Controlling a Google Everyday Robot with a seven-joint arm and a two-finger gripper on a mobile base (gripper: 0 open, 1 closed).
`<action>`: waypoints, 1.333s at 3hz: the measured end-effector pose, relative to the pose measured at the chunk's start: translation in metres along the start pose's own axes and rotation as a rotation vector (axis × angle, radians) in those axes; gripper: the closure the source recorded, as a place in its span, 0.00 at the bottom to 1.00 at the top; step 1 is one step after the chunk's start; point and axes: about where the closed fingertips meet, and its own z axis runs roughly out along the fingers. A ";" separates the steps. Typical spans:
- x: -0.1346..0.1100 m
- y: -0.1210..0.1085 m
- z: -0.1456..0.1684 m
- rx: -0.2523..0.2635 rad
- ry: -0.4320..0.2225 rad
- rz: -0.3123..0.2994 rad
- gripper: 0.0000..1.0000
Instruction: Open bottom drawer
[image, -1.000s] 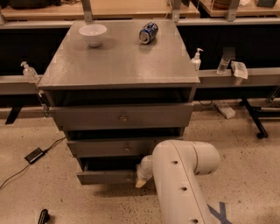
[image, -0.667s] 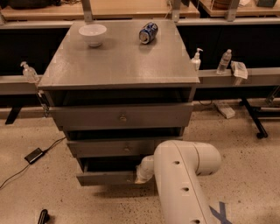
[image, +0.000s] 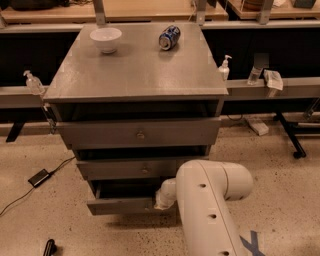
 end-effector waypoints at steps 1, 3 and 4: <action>0.000 0.000 0.000 0.000 0.000 0.000 1.00; 0.000 0.000 0.000 0.000 0.000 0.000 1.00; 0.000 0.000 0.000 0.000 0.000 0.000 1.00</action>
Offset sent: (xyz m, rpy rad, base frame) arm -0.1135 0.0314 -0.0197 0.1525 0.2601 0.0260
